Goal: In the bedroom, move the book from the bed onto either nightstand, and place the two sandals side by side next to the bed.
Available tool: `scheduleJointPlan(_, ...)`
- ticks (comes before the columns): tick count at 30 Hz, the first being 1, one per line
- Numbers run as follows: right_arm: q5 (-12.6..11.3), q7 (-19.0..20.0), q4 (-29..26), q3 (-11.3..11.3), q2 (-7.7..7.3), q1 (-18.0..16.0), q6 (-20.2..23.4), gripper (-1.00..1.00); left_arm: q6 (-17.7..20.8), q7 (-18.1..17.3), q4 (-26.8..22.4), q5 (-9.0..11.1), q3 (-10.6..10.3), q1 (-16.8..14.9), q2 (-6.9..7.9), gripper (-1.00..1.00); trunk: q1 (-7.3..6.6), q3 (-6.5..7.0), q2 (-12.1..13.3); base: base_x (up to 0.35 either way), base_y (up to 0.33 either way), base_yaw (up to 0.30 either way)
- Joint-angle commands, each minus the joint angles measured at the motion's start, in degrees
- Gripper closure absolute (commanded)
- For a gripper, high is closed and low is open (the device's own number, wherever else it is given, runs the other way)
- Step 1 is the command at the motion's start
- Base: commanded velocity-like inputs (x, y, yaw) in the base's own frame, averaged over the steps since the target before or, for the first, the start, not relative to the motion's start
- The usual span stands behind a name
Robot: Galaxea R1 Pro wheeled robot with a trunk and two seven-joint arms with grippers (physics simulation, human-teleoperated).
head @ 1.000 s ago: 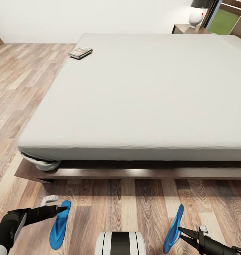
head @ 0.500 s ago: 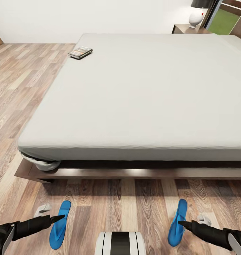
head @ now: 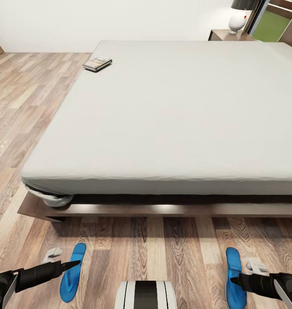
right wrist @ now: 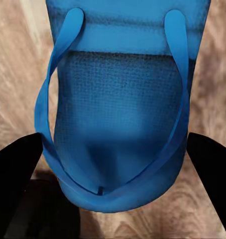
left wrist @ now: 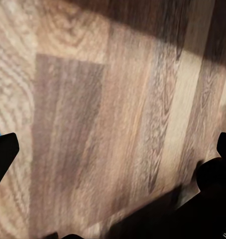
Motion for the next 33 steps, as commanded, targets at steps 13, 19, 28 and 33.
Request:
scheduleJointPlan(13,0.3,20.1,-0.1,-0.1,-0.18,0.0,-4.7,1.00,0.5,-0.3,0.0,-0.6,0.4,-0.1,-0.19,-1.00,-0.01,-0.03,0.0,0.000,0.000,0.000)
scheduleJointPlan(19,0.5,9.7,-0.1,-0.2,-0.08,0.0,-4.8,1.00,0.5,-0.3,0.0,-0.6,0.4,-0.1,-0.16,-1.00,-0.01,-0.03,0.0,0.000,0.000,0.000)
scheduleJointPlan(28,0.6,-2.9,-0.4,-0.1,0.02,0.0,-4.8,1.00,0.6,-0.3,0.0,-0.6,0.4,-0.1,-0.14,-1.00,-0.01,-0.03,0.0,0.000,0.105,0.000)
scheduleJointPlan(33,0.6,-3.1,-0.4,-0.1,0.02,0.0,-4.8,1.00,0.6,-0.3,0.0,-0.7,0.4,-0.1,-0.14,-1.00,-0.01,-0.03,0.0,0.000,0.270,0.000)
